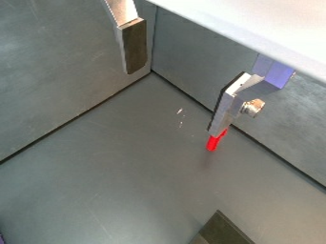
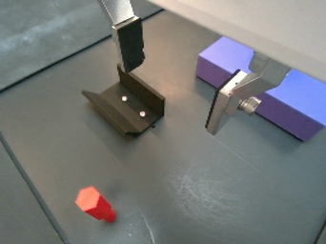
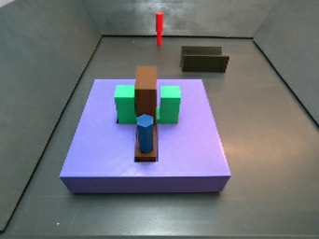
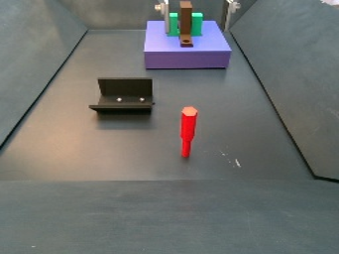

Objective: Pick up the red object. Move up. Move to above the board. Insert the red object.
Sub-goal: Pick up the red object.

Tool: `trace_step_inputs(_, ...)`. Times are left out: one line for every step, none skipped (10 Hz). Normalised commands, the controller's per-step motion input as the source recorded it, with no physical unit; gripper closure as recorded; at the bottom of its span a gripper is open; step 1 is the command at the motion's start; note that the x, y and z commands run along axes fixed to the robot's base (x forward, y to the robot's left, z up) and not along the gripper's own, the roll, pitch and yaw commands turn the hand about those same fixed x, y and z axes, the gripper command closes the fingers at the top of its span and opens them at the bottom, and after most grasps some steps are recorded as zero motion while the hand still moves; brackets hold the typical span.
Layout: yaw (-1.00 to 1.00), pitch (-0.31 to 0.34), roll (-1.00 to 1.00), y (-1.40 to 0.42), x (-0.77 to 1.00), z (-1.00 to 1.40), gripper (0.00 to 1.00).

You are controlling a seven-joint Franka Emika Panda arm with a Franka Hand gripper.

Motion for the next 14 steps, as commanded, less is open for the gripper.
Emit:
trace_step_inputs(-0.08, 0.0, 0.04, 0.45, 0.0, -0.33, 0.0)
trace_step_inputs(-0.25, 0.056, 0.04, 0.62, 0.0, -0.39, 0.0)
trace_step_inputs(-0.38, 0.16, 0.04, 0.6, 0.03, -0.43, 0.0)
trace_step_inputs(-0.41, 0.194, 0.04, 0.53, 0.1, -0.43, 0.0)
trace_step_inputs(-0.39, 0.171, 0.0, 0.51, 0.15, -0.37, 0.0)
trace_step_inputs(-0.31, 0.113, 0.0, 0.48, 0.21, -0.31, 0.0)
trace_step_inputs(-0.17, 0.0, -0.04, 0.38, 0.03, -0.28, 0.0)
trace_step_inputs(-0.03, -0.024, -0.05, 0.31, -0.02, -0.2, 0.0)
trace_step_inputs(0.0, -0.069, -0.09, 0.26, -0.07, -0.18, 0.0)
trace_step_inputs(0.0, -0.093, -0.16, 0.25, 0.0, -0.17, 0.0)
trace_step_inputs(0.0, -0.091, -0.18, 0.26, 0.2, -0.21, 0.0)
trace_step_inputs(0.0, -0.116, -0.18, 0.27, 0.24, -0.25, 0.0)
trace_step_inputs(0.0, -0.106, -0.15, 0.27, 0.27, -0.27, 0.0)
trace_step_inputs(0.0, -0.097, -0.1, 0.2, 0.08, -0.24, 0.0)
